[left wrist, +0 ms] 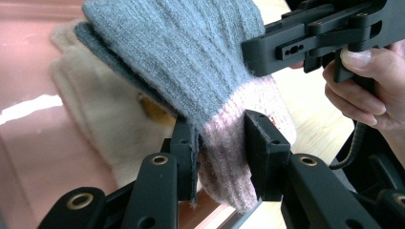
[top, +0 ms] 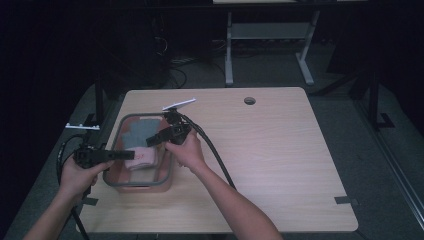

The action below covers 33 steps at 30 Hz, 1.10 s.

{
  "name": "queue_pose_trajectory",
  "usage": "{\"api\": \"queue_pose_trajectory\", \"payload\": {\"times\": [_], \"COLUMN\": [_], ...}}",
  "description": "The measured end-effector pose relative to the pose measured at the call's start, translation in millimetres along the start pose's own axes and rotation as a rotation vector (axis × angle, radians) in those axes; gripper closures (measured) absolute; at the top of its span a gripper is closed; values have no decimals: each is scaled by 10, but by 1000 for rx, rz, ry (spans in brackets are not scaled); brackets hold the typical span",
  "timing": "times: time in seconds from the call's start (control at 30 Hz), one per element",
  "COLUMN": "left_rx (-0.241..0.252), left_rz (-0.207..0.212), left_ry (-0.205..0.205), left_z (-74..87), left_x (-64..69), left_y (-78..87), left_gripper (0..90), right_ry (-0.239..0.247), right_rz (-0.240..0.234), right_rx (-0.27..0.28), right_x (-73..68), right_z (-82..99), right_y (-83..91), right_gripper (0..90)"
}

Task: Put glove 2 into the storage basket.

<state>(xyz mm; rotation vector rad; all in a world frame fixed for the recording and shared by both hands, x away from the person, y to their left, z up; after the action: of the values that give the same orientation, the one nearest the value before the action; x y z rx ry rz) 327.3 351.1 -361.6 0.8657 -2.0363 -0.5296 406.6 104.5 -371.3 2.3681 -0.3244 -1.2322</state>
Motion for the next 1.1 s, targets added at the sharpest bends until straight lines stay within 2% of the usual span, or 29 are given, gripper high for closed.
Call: {"api": "queue_pose_trajectory", "payload": {"times": [0.2,0.53,0.8,0.93,1.1], "left_rx": [-21,-54,-74,-72,-87], "left_rz": [-4,-15,-30,-31,-53], "left_ry": [25,32,32,39,49], "left_z": [48,126,148,159,189], "left_x": [-84,-172,-204,-215,-253], "left_y": [-32,-109,-196,-215,-239], "left_gripper": [670,675,681,712,700], "right_ry": [-8,2,30,42,35], "right_rz": [10,58,112,139,145], "right_rx": [-24,-77,-103,-119,-143], "right_x": [38,84,84,105,132], "right_z": [19,72,73,73,83], "right_y": [-107,-230,-231,-234,-290], "right_gripper": [763,757,735,732,735]}}
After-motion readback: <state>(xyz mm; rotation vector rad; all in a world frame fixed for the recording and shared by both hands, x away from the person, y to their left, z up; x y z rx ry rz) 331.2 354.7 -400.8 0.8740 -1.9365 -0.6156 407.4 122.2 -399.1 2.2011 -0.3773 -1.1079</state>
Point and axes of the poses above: each handheld gripper's, and its own axes: y roughly backward along the jaws, z roughly out of its underside, x roughly to its right, the point moved 1 cm from there along -y, roughly forward along the jaws, and after that the axes turned 3 degrees about -z, right-handed, at the moved point
